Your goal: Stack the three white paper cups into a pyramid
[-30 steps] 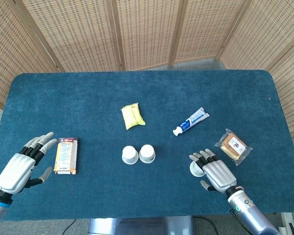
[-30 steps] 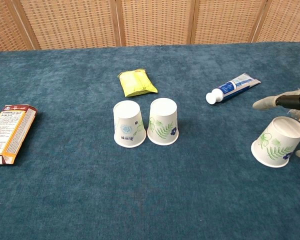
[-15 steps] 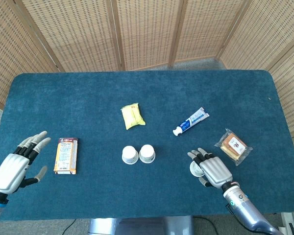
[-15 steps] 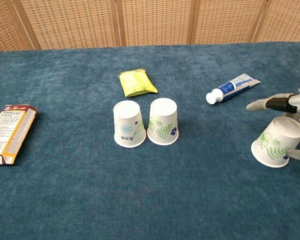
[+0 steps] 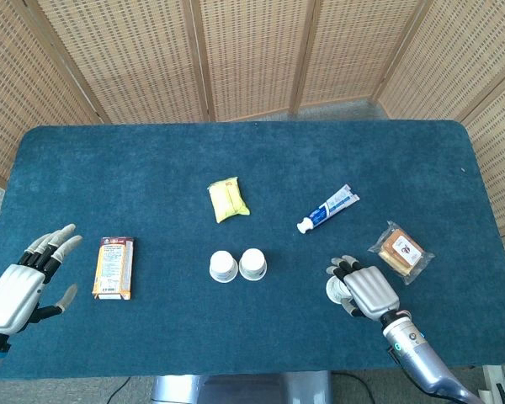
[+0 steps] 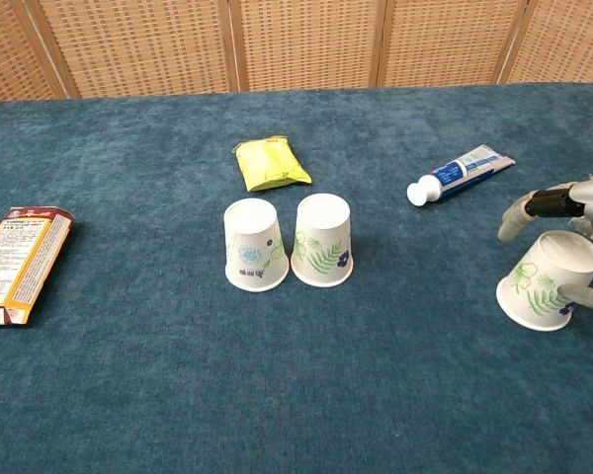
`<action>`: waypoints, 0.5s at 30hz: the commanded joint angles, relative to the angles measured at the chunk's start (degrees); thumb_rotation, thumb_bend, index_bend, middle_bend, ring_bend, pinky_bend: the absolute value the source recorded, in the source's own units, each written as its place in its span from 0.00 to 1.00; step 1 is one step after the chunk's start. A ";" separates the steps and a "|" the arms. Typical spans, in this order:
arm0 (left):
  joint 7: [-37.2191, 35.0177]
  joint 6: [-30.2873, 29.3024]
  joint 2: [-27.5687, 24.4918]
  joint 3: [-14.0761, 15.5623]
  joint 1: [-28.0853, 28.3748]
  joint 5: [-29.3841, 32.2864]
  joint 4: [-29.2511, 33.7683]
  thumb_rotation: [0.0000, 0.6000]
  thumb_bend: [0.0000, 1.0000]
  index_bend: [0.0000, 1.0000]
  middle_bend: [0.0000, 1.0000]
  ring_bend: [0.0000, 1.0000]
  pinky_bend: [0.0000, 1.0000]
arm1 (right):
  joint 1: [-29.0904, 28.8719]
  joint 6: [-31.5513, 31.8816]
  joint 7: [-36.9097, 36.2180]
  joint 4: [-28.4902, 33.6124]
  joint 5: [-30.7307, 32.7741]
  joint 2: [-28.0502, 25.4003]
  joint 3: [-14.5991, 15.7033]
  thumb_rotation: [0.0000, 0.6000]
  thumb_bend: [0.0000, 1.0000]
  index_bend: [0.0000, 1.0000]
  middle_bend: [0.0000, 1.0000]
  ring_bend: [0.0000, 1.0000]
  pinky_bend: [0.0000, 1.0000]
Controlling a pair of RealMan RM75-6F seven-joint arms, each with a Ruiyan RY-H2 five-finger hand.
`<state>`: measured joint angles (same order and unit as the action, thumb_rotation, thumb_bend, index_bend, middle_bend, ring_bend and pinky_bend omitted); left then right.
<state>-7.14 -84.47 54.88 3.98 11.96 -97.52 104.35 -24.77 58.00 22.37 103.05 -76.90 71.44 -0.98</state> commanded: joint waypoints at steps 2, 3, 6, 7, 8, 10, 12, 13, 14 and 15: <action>-0.01 0.21 0.07 -0.15 0.00 -0.10 0.04 1.00 0.49 0.00 0.00 0.00 0.08 | -0.13 -0.12 -0.16 -0.25 0.37 0.20 0.16 1.00 0.43 0.30 0.23 0.18 0.63; 0.00 0.27 0.09 -0.21 -0.02 -0.14 0.07 1.00 0.49 0.00 0.00 0.00 0.09 | -0.18 -0.17 -0.07 -0.32 0.54 0.23 0.24 1.00 0.44 0.32 0.24 0.19 0.64; -0.04 0.40 0.20 -0.34 -0.05 -0.22 0.07 1.00 0.49 0.00 0.00 0.00 0.10 | -0.26 -0.08 0.01 -0.46 0.68 0.36 0.37 1.00 0.45 0.35 0.27 0.22 0.66; -0.04 0.39 0.26 -0.40 -0.07 -0.24 0.05 1.00 0.49 0.00 0.00 0.00 0.10 | -0.29 -0.07 -0.01 -0.48 0.74 0.38 0.40 1.00 0.45 0.37 0.29 0.24 0.67; -0.06 0.37 0.31 -0.44 -0.10 -0.30 0.05 1.00 0.49 0.00 0.00 0.00 0.11 | -0.32 -0.03 -0.03 -0.53 0.77 0.42 0.41 1.00 0.45 0.38 0.30 0.25 0.68; -0.12 0.33 0.35 -0.51 -0.17 -0.40 0.04 1.00 0.49 0.00 0.00 0.00 0.11 | -0.37 -0.02 0.03 -0.53 1.03 0.43 0.48 1.00 0.46 0.40 0.32 0.27 0.69; 0.04 0.34 0.42 -0.59 -0.21 -0.53 0.03 1.00 0.49 0.00 0.00 0.00 0.11 | -0.40 0.14 -0.03 -0.47 1.00 0.45 0.51 1.00 0.46 0.41 0.33 0.28 0.70; 0.08 0.34 0.43 -0.62 -0.23 -0.58 0.05 1.00 0.49 0.00 0.00 0.00 0.11 | -0.41 0.22 -0.12 -0.48 0.97 0.46 0.52 1.00 0.46 0.42 0.33 0.28 0.70; 0.09 0.34 0.43 -0.63 -0.26 -0.63 0.08 1.00 0.49 0.00 0.00 0.00 0.11 | -0.41 0.28 -0.16 -0.47 0.97 0.44 0.55 1.00 0.46 0.42 0.34 0.28 0.70; 0.11 0.32 0.43 -0.66 -0.29 -0.69 0.12 1.00 0.49 0.00 0.00 0.00 0.11 | -0.41 0.37 -0.24 -0.41 0.92 0.40 0.59 1.00 0.46 0.42 0.34 0.28 0.70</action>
<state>-7.03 -84.15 55.31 3.32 11.67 -98.20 104.47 -25.17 58.35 22.16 102.62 -75.96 71.85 -0.40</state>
